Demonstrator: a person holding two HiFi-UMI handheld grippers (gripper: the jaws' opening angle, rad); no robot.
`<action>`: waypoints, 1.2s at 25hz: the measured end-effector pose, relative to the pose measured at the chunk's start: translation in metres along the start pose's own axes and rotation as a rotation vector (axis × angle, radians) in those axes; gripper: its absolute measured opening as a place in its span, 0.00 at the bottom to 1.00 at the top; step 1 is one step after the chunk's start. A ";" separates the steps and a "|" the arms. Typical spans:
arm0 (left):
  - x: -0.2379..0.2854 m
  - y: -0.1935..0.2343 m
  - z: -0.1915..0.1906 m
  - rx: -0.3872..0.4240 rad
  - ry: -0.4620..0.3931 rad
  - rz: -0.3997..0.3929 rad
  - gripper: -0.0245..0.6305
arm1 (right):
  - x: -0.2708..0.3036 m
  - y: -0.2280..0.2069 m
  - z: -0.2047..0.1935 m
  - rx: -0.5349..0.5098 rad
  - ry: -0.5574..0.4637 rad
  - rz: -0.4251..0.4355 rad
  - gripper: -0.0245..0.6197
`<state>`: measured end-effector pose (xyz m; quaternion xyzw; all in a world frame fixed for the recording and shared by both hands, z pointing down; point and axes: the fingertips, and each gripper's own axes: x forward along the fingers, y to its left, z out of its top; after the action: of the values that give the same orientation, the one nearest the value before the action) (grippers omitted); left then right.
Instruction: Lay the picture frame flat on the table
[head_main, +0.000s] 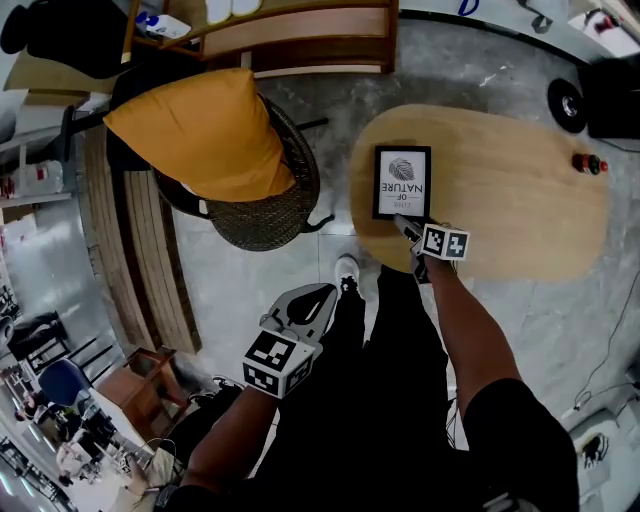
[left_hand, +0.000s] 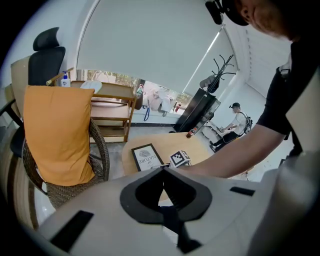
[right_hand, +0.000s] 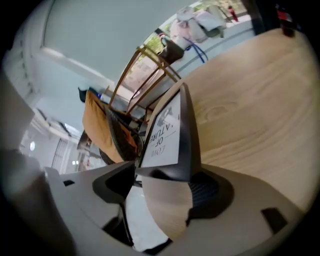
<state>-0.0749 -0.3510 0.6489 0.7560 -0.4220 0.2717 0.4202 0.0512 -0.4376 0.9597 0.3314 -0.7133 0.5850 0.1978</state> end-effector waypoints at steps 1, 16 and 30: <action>0.000 0.002 -0.002 -0.006 0.005 0.002 0.04 | 0.005 -0.003 -0.009 -0.081 0.061 -0.031 0.51; -0.028 0.015 -0.029 -0.009 -0.026 -0.002 0.04 | -0.014 -0.043 -0.034 -0.484 0.339 -0.448 0.43; -0.091 -0.039 0.007 0.288 -0.168 -0.218 0.04 | -0.244 0.262 0.002 -0.213 -0.471 0.086 0.05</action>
<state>-0.0857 -0.3084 0.5603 0.8695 -0.3277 0.2183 0.2980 0.0386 -0.3551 0.6114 0.4051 -0.8107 0.4212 0.0352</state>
